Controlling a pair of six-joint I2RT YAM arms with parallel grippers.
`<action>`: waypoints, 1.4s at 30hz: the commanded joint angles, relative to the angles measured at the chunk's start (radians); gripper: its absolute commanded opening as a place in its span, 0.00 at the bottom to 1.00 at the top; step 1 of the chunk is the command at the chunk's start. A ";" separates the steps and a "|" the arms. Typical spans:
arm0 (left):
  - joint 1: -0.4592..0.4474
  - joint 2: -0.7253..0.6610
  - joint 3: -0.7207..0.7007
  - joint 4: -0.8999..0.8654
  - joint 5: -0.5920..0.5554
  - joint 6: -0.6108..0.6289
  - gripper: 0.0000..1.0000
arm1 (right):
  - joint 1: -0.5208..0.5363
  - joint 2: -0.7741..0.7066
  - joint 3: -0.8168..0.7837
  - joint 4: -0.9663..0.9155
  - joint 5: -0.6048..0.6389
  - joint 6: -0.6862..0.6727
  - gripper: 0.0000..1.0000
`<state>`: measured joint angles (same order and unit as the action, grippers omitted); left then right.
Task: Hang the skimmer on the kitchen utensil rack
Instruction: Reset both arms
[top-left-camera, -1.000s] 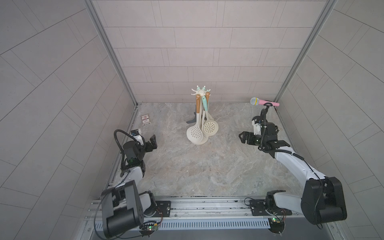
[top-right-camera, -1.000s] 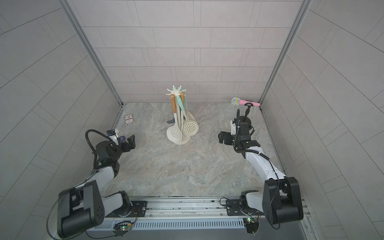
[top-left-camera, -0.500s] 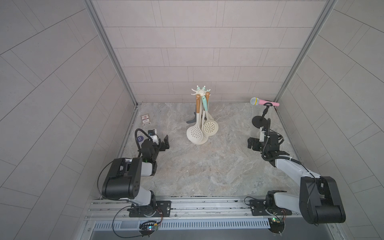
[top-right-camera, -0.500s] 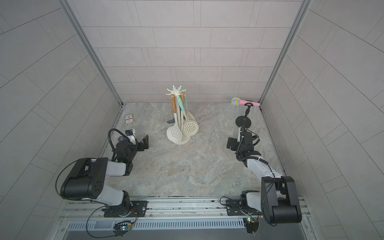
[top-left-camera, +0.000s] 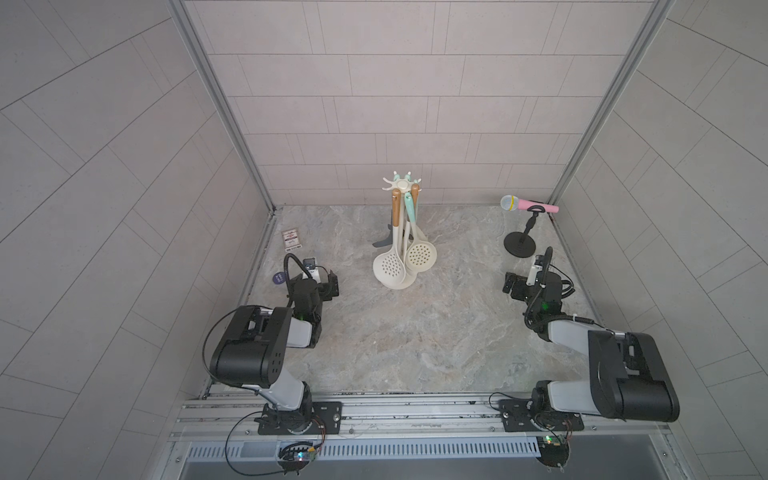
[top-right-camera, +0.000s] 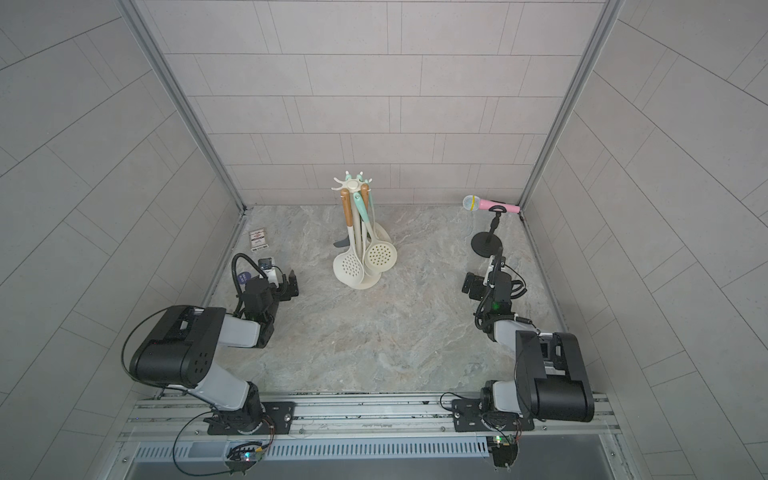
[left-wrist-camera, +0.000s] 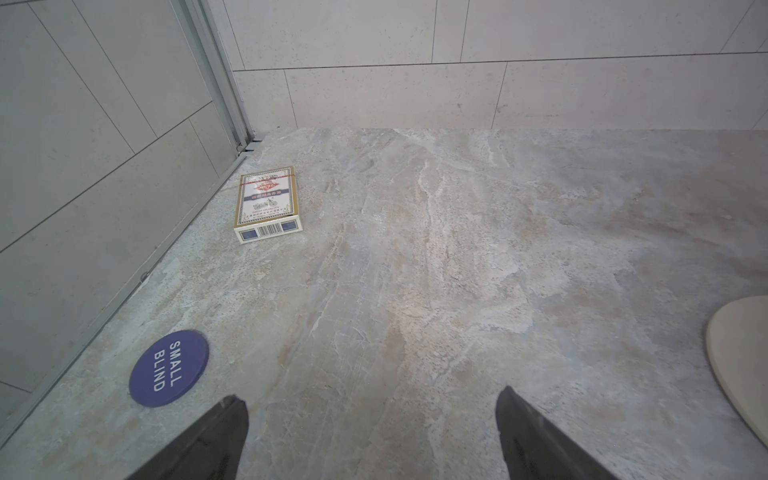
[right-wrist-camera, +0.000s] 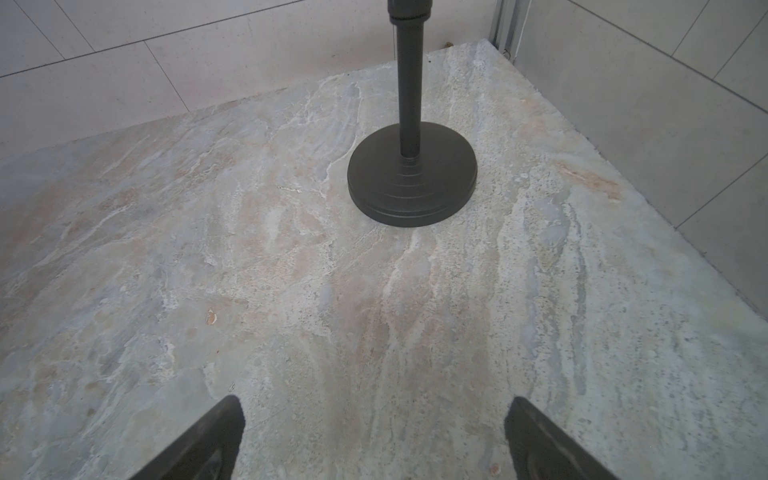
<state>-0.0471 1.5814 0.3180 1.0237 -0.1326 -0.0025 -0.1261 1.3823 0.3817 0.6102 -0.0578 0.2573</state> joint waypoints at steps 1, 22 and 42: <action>-0.013 -0.001 0.038 -0.029 -0.079 0.013 1.00 | -0.007 0.047 0.004 0.163 0.020 -0.038 1.00; -0.046 -0.001 0.037 -0.025 -0.150 0.030 1.00 | 0.037 0.172 -0.052 0.390 -0.022 -0.122 1.00; -0.045 0.001 0.047 -0.042 -0.147 0.029 1.00 | 0.056 0.190 -0.010 0.337 -0.024 -0.149 1.00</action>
<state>-0.0883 1.5814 0.3443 0.9791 -0.2676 0.0200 -0.0837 1.5650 0.3294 0.9928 -0.1059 0.1337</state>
